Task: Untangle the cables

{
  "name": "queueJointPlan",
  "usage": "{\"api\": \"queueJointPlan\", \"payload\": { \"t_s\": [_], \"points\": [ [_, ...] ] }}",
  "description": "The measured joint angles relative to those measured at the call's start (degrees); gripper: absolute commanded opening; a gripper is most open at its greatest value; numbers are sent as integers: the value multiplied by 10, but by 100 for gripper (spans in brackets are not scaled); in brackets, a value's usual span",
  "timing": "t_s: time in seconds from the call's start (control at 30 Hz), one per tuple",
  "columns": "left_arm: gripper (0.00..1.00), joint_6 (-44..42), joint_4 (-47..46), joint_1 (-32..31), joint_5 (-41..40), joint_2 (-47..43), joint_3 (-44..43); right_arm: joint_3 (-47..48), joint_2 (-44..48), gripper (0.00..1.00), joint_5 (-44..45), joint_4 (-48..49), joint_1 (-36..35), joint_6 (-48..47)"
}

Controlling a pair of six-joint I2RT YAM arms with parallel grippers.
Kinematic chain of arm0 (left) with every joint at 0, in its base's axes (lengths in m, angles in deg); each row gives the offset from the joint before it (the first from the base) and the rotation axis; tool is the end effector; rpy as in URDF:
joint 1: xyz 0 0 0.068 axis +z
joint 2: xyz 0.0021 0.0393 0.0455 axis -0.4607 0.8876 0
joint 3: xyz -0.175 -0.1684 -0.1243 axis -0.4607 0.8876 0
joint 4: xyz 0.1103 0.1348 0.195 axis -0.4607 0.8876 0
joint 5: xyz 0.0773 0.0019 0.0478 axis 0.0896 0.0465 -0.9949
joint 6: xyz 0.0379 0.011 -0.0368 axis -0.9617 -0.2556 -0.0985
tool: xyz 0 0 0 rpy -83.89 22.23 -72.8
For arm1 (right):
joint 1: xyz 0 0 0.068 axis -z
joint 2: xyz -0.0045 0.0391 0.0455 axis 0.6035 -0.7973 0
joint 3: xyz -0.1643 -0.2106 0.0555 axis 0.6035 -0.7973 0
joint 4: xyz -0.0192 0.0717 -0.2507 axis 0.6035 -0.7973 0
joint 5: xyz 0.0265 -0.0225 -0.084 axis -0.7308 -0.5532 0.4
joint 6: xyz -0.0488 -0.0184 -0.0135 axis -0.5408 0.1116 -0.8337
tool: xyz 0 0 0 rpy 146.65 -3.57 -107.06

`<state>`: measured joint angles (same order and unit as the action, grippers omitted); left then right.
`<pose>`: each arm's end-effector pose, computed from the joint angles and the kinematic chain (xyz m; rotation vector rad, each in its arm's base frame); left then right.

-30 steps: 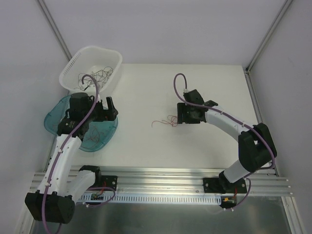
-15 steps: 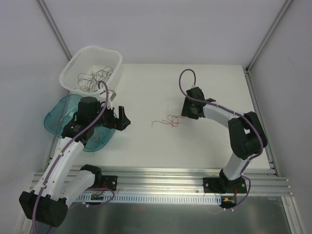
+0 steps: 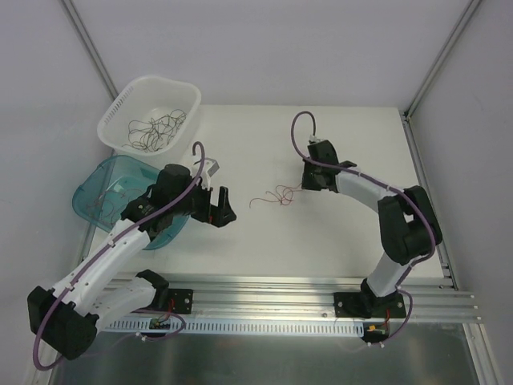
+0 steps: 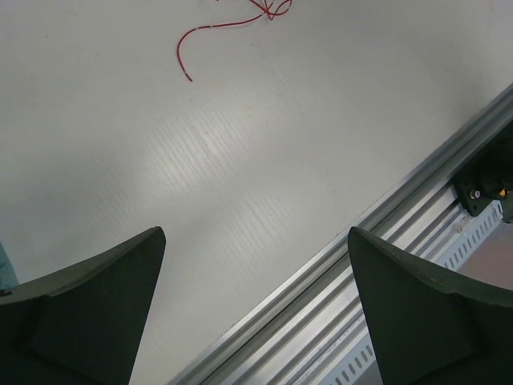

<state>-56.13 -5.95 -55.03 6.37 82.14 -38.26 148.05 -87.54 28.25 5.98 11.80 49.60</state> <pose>0.1778 -0.1060 0.2996 0.4808 2.1417 -0.7576 0.3363 0.1565 0.1945 -0.2970 2.3824 0.2095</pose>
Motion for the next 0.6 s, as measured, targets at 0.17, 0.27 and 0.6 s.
{"api": "queueJointPlan", "payload": {
  "t_s": [0.17, 0.27, 0.6],
  "points": [
    [99, 23, -27, -44, -15, 27, 0, 0, 121, 1, -15, -39, -21, -69],
    [99, 34, -43, -57, -20, 42, 0, 1, 203, 1, -39, -59, -39, -109],
    [99, 59, -116, -90, -19, 66, -26, 3, 338, 1, -164, -108, -79, -202]
  ]
}}
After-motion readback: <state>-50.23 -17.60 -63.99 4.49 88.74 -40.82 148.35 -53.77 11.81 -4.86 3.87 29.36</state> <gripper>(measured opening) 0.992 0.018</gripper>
